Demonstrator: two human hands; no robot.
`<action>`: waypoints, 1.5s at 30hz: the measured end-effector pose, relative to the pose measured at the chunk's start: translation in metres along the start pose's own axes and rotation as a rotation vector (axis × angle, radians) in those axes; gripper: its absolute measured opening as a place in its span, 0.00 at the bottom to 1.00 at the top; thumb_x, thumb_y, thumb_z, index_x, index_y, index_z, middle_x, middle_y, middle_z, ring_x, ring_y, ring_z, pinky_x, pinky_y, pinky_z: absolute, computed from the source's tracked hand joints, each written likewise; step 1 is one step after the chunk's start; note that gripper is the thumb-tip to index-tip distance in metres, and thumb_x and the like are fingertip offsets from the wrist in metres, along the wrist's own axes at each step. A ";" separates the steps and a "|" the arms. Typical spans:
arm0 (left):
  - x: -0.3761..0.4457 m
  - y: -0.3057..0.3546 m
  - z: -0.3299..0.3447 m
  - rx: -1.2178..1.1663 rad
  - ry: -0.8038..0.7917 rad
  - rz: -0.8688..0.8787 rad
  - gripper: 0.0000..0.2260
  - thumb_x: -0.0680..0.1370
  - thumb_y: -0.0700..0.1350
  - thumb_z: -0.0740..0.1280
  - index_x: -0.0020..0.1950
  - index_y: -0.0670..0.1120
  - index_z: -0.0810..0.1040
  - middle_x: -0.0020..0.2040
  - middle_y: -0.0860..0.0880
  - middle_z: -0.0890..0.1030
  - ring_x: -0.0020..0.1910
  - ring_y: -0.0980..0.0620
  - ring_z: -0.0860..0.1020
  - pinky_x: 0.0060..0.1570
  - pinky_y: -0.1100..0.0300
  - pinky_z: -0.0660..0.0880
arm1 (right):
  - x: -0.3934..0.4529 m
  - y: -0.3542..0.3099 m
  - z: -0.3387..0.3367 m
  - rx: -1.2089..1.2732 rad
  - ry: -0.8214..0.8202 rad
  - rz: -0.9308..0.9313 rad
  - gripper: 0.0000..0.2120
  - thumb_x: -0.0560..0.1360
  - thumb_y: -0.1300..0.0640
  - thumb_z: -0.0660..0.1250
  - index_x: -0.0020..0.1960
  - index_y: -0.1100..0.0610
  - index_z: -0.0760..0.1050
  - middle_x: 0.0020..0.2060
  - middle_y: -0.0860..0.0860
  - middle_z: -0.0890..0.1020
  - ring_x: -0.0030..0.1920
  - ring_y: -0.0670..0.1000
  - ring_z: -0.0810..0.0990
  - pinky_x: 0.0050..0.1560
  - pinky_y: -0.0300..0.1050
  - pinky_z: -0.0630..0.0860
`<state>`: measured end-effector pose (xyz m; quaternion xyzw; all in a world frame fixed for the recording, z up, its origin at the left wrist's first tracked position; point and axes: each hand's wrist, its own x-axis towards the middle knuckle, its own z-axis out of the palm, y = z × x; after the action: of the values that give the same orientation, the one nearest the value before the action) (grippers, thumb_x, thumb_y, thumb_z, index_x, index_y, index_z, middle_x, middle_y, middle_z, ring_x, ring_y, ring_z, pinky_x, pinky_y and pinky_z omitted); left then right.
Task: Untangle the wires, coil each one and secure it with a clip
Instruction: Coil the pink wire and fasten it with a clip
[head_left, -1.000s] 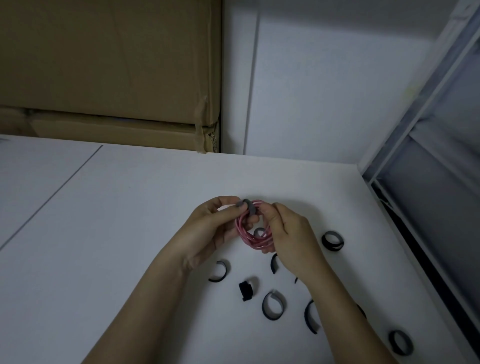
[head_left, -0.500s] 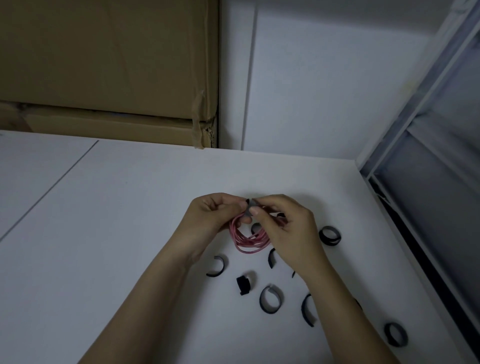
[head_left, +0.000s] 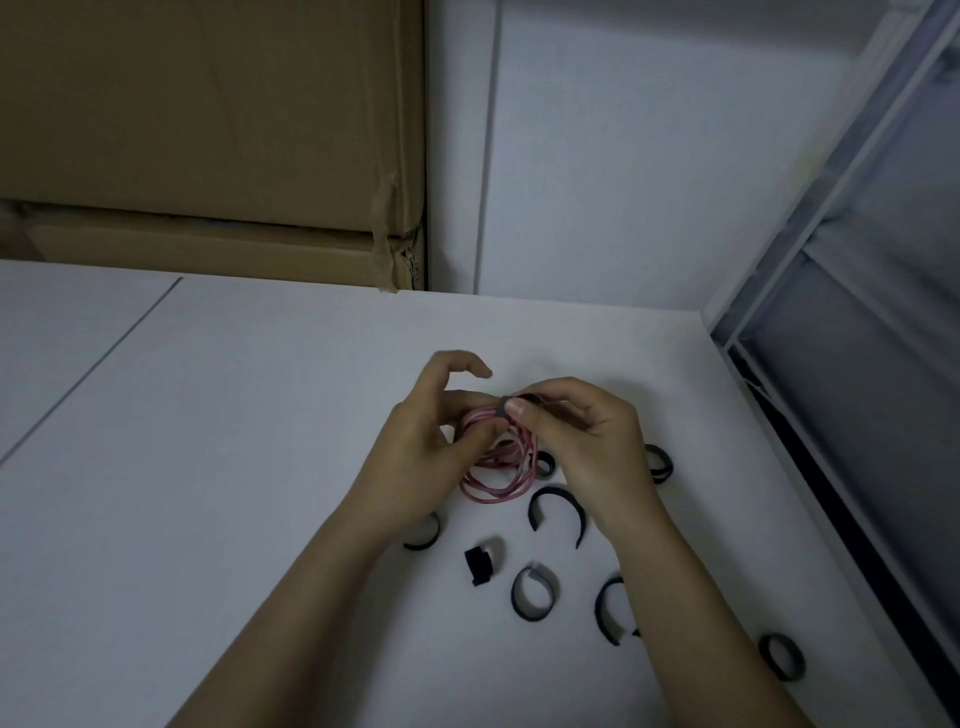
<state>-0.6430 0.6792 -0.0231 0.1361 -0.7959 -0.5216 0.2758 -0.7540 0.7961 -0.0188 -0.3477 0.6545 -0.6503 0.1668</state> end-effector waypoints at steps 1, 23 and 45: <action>-0.001 0.000 0.000 0.046 0.008 0.053 0.12 0.77 0.38 0.68 0.55 0.51 0.71 0.45 0.57 0.83 0.45 0.56 0.82 0.45 0.64 0.77 | 0.000 -0.002 -0.001 0.026 0.004 0.015 0.04 0.72 0.64 0.72 0.42 0.56 0.82 0.38 0.50 0.85 0.42 0.49 0.84 0.46 0.39 0.79; 0.002 -0.024 -0.001 0.596 0.103 0.568 0.13 0.78 0.42 0.66 0.60 0.39 0.80 0.54 0.45 0.82 0.53 0.52 0.80 0.48 0.57 0.78 | 0.001 -0.011 -0.003 0.165 0.017 0.225 0.06 0.76 0.64 0.67 0.46 0.59 0.82 0.40 0.53 0.86 0.43 0.50 0.84 0.46 0.41 0.79; -0.005 -0.016 0.007 0.651 0.030 0.717 0.10 0.77 0.34 0.66 0.57 0.41 0.80 0.58 0.49 0.80 0.50 0.50 0.80 0.41 0.55 0.78 | 0.013 -0.030 -0.036 0.190 -0.148 0.541 0.05 0.73 0.63 0.68 0.44 0.63 0.81 0.39 0.56 0.85 0.38 0.51 0.84 0.38 0.38 0.80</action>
<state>-0.6438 0.6802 -0.0411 -0.0598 -0.9105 -0.1154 0.3926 -0.7800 0.8166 0.0164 -0.1898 0.6458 -0.6133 0.4132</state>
